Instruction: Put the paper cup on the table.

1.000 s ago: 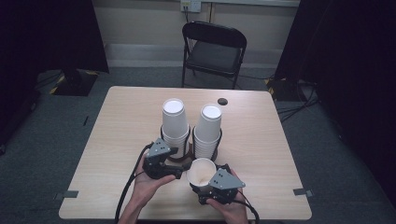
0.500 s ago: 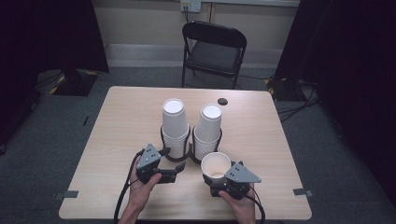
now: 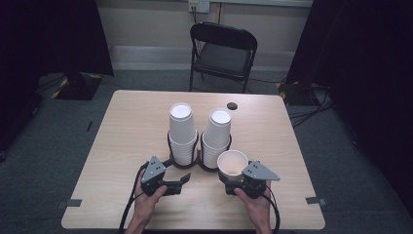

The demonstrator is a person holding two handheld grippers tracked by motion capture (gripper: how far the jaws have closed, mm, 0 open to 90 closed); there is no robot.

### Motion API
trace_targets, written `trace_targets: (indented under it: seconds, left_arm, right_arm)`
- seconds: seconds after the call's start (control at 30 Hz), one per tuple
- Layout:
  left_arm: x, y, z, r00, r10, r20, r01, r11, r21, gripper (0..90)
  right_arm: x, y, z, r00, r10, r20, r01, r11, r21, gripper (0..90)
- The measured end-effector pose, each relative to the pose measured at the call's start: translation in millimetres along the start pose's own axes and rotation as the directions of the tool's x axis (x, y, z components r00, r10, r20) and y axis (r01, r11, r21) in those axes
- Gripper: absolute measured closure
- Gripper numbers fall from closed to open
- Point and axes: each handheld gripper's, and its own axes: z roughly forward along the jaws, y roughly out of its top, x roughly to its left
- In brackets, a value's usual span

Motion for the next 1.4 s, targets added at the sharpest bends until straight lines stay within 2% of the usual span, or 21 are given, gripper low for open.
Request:
trace_targets:
  seconds: [0.13,0.23,0.37,0.53,0.6,0.67,0.77,1.07,1.13,1.27,1.33,1.4]
  left_arm:
    - [2.0,-9.4,-0.4,0.9997,-0.020,-0.015,0.020,0.9998,0.006,17.3]
    - [3.6,-14.8,-0.3,0.9991,-0.033,-0.027,0.033,0.9994,-0.006,15.8]
    - [3.6,-19.4,0.6,0.9978,-0.032,-0.057,0.031,0.9993,-0.018,15.7]
    - [2.1,-26.2,0.1,0.9965,-0.047,-0.069,0.044,0.9981,-0.043,15.6]
    - [2.4,-28.8,0.2,0.9938,-0.069,-0.087,0.066,0.9970,-0.041,15.4]
    - [2.3,-31.8,0.5,0.9906,-0.075,-0.114,0.070,0.9964,-0.049,15.5]
    - [1.8,-34.3,1.1,0.9884,-0.070,-0.135,0.062,0.9960,-0.064,15.5]
    - [-0.1,-36.7,3.9,0.9871,-0.045,-0.154,0.030,0.9944,-0.101,15.7]
    - [-1.2,-37.3,3.1,0.9851,-0.040,-0.168,0.022,0.9941,-0.106,15.6]
    - [-0.9,-38.4,1.1,0.9842,-0.048,-0.170,0.027,0.9918,-0.125,15.5]
    - [-2.3,-38.5,1.3,0.9835,-0.041,-0.176,0.018,0.9916,-0.128,15.4]
    - [-3.7,-38.9,0.5,0.9832,-0.018,-0.182,-0.006,0.9915,-0.130,15.4]
  right_arm:
    - [-7.8,1.7,0.3,0.9997,0.022,0.006,-0.022,1.000,-0.003,12.5]
    - [-12.9,3.4,-0.8,0.9990,0.044,0.010,-0.044,0.999,0.000,12.5]
    - [-21.2,4.3,-0.8,0.9985,0.050,0.022,-0.050,0.999,-0.006,12.5]
    - [-29.3,3.0,-0.8,0.9971,0.065,0.040,-0.065,0.998,-0.005,12.6]
    - [-31.9,3.5,-1.6,0.9968,0.065,0.046,-0.064,0.998,-0.013,12.6]
    - [-34.1,4.2,-1.8,0.9965,0.069,0.048,-0.068,0.998,-0.015,12.6]
    - [-38.9,5.1,-0.4,0.9960,0.075,0.048,-0.074,0.997,-0.015,12.6]
    - [-52.7,7.1,4.3,0.9944,0.079,0.070,-0.078,0.997,-0.014,12.6]
    - [-54.0,7.7,5.1,0.9942,0.076,0.077,-0.074,0.997,-0.017,12.6]
    - [-57.0,6.6,7.2,0.9936,0.083,0.076,-0.083,0.996,-0.015,12.6]
    - [-57.9,6.4,8.3,0.9935,0.085,0.075,-0.084,0.996,-0.015,12.6]
    - [-59.0,6.1,9.8,0.9932,0.085,0.080,-0.084,0.996,-0.011,12.6]
